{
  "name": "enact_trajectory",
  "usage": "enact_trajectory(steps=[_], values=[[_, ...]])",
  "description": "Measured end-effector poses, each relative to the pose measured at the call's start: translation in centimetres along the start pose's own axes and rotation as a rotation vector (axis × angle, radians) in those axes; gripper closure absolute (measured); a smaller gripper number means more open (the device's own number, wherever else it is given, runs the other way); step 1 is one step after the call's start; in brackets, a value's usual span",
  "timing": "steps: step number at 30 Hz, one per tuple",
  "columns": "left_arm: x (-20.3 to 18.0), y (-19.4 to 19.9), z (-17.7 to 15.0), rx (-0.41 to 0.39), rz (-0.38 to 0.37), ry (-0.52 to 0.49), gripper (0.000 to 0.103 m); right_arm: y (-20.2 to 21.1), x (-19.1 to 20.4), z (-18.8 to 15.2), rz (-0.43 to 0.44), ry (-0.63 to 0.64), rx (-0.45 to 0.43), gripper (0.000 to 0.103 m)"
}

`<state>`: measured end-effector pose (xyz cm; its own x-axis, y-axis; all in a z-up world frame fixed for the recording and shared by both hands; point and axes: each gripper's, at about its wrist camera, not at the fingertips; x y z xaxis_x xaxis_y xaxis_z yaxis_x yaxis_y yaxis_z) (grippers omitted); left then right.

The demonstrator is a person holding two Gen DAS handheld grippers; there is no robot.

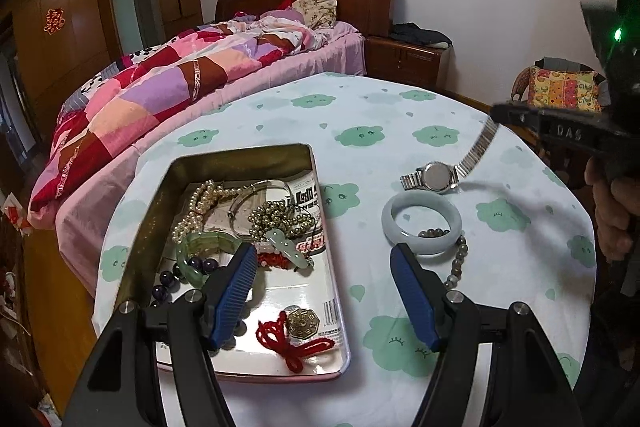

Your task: Organize jewelry

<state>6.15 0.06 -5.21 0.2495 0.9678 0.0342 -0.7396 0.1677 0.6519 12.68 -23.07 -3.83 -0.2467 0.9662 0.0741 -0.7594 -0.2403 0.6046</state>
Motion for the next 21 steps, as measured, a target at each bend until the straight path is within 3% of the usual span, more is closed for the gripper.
enact_trajectory(steps=[8, 12, 21], values=[[3.9, 1.2, -0.3, -0.013, 0.087, 0.073, 0.034, -1.5, -2.7, -3.1, -0.046, -0.054, 0.076, 0.098], [6.5, 1.8, -0.5, -0.023, 0.151, 0.125, 0.034, -1.8, -3.2, -4.2, -0.04, -0.073, 0.093, 0.098], [8.9, 0.8, -0.2, 0.002, 0.211, 0.195, 0.034, -2.2, -3.8, -5.1, -0.017, -0.101, 0.109, 0.096]])
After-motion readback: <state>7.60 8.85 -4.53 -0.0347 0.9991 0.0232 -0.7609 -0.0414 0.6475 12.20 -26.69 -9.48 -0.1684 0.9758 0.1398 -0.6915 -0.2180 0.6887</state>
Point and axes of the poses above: each gripper's, at about its wrist camera, not at the fingertips, and y roughly against the way its jaws point, x to its left, z to its top, and after that the axes turned 2 degrees about -x, right-handed
